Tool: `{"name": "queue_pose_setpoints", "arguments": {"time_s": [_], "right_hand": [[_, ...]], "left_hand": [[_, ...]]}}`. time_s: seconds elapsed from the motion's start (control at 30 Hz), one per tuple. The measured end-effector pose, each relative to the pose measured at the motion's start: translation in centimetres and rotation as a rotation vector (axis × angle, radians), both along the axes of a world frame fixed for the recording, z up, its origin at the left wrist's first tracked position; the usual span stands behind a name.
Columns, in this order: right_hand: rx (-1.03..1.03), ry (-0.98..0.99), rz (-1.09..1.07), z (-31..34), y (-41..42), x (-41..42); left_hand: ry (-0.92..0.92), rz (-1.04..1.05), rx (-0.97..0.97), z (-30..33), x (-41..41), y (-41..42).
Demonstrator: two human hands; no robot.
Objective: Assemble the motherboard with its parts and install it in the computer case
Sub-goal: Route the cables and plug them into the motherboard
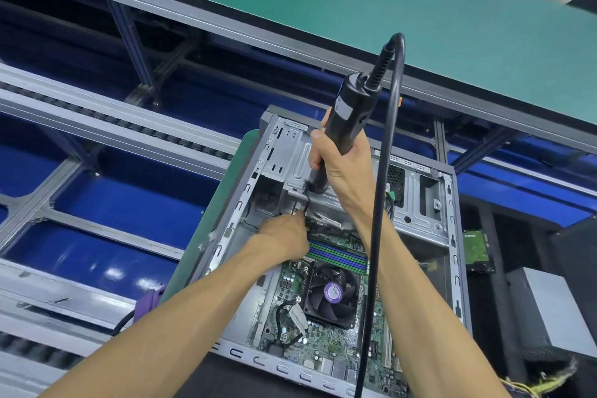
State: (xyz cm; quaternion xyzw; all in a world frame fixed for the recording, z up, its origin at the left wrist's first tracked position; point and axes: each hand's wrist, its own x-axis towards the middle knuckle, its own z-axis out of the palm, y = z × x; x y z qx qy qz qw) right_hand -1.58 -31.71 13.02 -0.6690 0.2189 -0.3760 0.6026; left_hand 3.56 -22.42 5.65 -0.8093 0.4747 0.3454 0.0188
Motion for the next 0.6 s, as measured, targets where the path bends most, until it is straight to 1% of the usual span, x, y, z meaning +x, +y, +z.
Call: {"name": "queue_pose_setpoints", "arguments": {"time_s": [0.37, 0.5, 0.6], "right_hand": [[0.009, -0.001, -0.001, -0.4, 0.0, 0.2], [0.008, -0.010, 0.020, -0.4, -0.1, 0.1], [-0.014, -0.029, 0.021, -0.4, -0.2, 0.0]], "left_hand": [[-0.115, -0.135, 0.033, 0.1, -0.2, 0.5], [-0.101, -0.146, 0.069, -0.2, -0.5, 1.2], [-0.090, -0.142, 0.052, -0.3, -0.6, 1.5]]}}
